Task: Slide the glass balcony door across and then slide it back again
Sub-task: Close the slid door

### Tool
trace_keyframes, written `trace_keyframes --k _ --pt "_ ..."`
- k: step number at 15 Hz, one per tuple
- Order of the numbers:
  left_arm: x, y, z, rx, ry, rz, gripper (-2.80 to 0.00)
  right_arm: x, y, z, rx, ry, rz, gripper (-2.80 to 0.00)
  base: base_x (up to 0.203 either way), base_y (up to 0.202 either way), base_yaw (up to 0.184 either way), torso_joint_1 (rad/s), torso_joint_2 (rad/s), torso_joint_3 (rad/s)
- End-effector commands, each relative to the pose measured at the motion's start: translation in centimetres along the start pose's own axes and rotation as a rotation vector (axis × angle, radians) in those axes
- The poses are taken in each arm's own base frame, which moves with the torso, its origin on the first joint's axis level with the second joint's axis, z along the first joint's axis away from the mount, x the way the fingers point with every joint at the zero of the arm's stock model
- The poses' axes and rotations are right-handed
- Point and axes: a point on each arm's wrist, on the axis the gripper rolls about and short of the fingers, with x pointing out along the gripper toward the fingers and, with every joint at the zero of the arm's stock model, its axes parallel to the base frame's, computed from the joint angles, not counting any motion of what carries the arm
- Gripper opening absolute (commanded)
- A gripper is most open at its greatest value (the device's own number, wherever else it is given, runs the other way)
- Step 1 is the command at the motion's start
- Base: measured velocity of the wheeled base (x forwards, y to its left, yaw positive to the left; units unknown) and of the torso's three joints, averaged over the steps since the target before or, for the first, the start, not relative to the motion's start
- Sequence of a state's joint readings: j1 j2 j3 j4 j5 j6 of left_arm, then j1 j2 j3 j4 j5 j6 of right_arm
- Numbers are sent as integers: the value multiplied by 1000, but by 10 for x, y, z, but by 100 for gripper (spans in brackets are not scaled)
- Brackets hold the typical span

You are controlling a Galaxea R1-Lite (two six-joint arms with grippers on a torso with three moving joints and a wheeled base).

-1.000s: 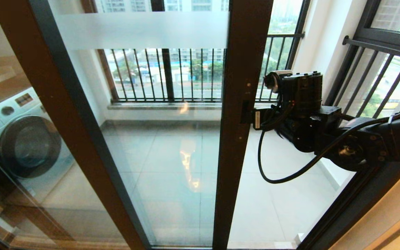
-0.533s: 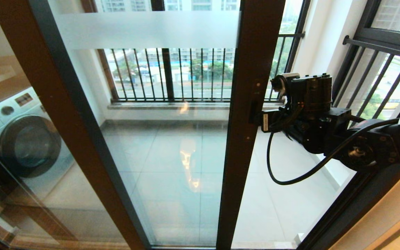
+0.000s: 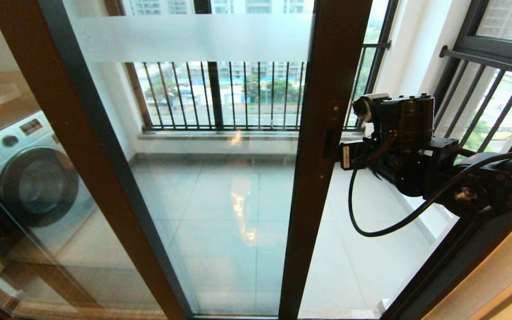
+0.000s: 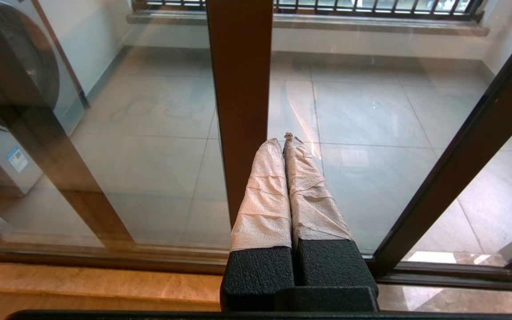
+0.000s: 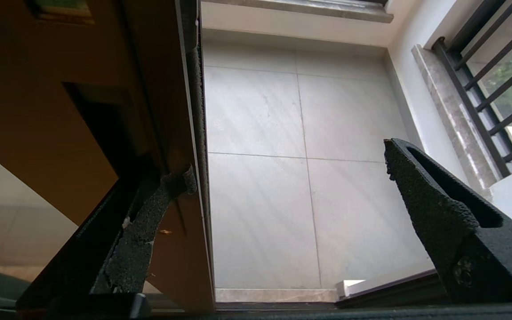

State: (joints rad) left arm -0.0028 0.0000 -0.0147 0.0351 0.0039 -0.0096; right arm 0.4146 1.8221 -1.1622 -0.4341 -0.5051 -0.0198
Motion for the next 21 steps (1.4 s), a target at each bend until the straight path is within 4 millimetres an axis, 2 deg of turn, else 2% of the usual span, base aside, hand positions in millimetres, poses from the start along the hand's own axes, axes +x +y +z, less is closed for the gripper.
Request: trace_keyframes --k 1,6,12,15,18,21 --pt "0 0 0 -1 1 2 -280 -3 -6 5 9 -15 -17 0 0 0 0 0 0 0" --pt "0 0 0 -1 2 0 -280 1 -19 6 -2 -15 -56 0 0 0 0 0 0 0" --pt "0 0 0 -1 1 1 -280 0 -23 4 -16 -7 -64 0 0 0 0 0 0 0" --pt "0 0 0 -1 3 0 -280 2 -36 3 -13 -1 -98 0 0 0 0 0 0 0" --pt "0 0 0 -1 3 1 -280 -8 -45 12 -8 -26 -111 0 0 0 0 0 0 0" --pt "0 0 0 -1 2 2 -280 -14 -55 10 -6 -21 -132 0 0 0 0 0 0 0"
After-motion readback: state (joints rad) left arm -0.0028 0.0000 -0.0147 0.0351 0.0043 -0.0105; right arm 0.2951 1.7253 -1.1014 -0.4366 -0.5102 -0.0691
